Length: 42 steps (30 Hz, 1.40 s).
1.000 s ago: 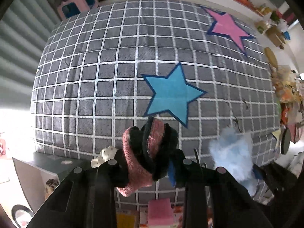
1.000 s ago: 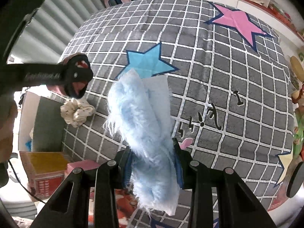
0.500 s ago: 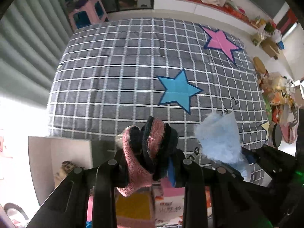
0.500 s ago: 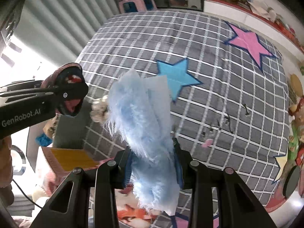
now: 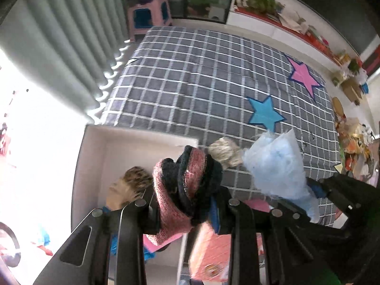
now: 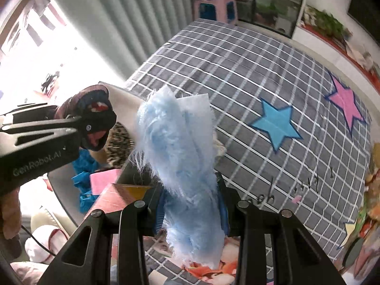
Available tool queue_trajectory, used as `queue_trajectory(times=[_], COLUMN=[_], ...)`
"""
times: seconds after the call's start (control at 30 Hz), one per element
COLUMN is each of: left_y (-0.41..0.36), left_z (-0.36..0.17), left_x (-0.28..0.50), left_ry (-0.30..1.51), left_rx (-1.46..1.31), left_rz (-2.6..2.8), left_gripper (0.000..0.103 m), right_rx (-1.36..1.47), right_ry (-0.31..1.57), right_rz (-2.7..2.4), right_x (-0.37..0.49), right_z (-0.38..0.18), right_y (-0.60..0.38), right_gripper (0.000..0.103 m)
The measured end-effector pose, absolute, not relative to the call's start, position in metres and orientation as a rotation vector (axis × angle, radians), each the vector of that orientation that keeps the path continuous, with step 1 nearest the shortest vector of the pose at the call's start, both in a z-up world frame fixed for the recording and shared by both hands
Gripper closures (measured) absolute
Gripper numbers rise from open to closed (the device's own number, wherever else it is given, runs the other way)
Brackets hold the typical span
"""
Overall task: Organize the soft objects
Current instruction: 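Carry the knit hat and fluffy blue item over the white box with both tools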
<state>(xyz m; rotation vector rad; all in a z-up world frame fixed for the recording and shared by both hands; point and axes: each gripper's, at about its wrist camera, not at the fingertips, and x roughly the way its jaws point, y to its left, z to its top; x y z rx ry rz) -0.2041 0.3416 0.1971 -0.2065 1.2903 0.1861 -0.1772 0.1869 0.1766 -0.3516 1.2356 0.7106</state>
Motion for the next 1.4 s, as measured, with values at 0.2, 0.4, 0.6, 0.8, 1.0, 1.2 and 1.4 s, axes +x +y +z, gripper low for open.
queue_trajectory(times=[0.2, 0.4, 0.6, 0.8, 1.0, 1.2, 1.4], left_y=[0.374, 0.397, 0.415, 0.426, 0.433, 0.445, 0.452], left_z=[0.198, 0.197, 0.192, 0.185, 0.175, 0.165, 0.156], left_x=[-0.236, -0.263, -0.287, -0.311, -0.335, -0.356, -0.372], left_ry=[1.277, 1.270, 1.274, 1.288, 1.309, 1.333, 1.357], left_rx=[-0.254, -0.283, -0.315, -0.332, -0.331, -0.327, -0.310], left_rz=[0.238, 0.272, 0.294, 0.306, 0.327, 0.350, 0.354], left_gripper=[0.070, 0.070, 0.070, 0.070, 0.070, 0.070, 0.070], right_rx=[-0.413, -0.466, -0.510, -0.536, -0.564, -0.574, -0.587], right_ry=[1.214, 1.200, 1.196, 1.212, 1.241, 1.271, 1.306], right_rz=[0.758, 0.802, 0.838, 0.869, 0.899, 0.913, 0.914], right_x=[-0.196, -0.215, -0.237, -0.260, -0.285, -0.304, -0.319], right_z=[0.187, 0.191, 0.192, 0.189, 0.179, 0.172, 0.162], right_y=[0.224, 0.258, 0.281, 0.293, 0.304, 0.311, 0.316], right_gripper=[0.065, 0.065, 0.065, 0.065, 0.065, 0.065, 0.065])
